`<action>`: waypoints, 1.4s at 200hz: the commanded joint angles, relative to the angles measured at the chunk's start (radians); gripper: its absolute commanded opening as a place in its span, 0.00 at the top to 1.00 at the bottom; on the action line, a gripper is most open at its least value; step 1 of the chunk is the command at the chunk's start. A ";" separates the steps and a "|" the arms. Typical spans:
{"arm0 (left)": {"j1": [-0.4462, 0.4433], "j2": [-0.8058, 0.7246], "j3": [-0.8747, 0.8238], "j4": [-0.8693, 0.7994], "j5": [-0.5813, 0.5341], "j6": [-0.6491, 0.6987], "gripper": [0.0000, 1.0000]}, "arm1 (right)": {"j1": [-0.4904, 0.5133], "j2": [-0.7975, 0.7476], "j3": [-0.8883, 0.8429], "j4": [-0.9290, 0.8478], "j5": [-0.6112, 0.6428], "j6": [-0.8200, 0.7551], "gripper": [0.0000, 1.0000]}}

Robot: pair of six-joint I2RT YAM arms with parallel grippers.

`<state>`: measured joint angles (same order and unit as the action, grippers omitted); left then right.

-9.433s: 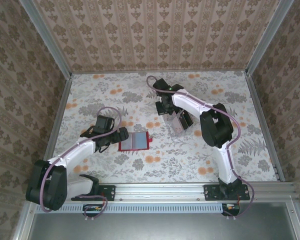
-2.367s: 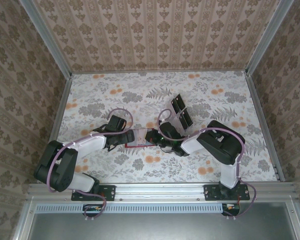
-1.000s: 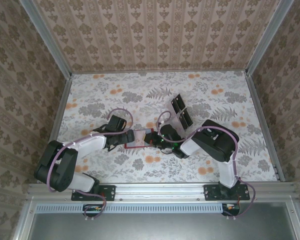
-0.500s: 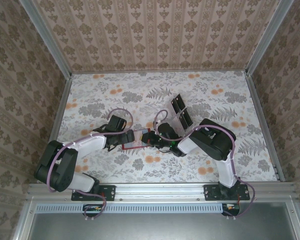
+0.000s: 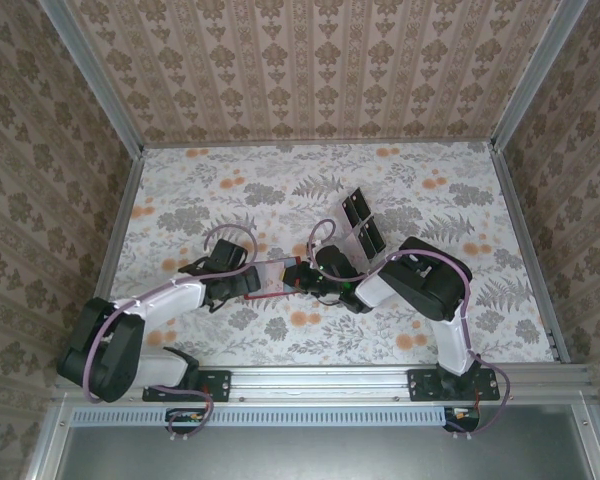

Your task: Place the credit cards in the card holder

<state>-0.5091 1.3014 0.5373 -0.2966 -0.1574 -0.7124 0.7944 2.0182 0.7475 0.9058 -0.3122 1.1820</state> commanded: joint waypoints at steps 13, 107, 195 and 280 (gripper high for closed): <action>0.007 0.023 -0.045 -0.080 -0.012 -0.061 0.00 | -0.007 0.042 0.000 -0.111 -0.046 -0.028 1.00; 0.007 0.060 -0.043 -0.070 -0.013 -0.073 0.00 | -0.047 0.058 0.004 -0.093 -0.157 -0.056 1.00; 0.007 0.067 -0.041 -0.067 -0.011 -0.071 0.00 | -0.054 0.081 0.040 -0.137 -0.199 -0.074 1.00; 0.005 0.067 -0.040 -0.066 -0.008 -0.068 0.00 | -0.036 0.097 0.099 -0.235 -0.202 -0.099 1.00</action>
<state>-0.5095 1.3209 0.5369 -0.2771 -0.1802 -0.7570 0.7383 2.0682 0.8349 0.8402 -0.5098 1.1248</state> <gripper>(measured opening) 0.997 0.064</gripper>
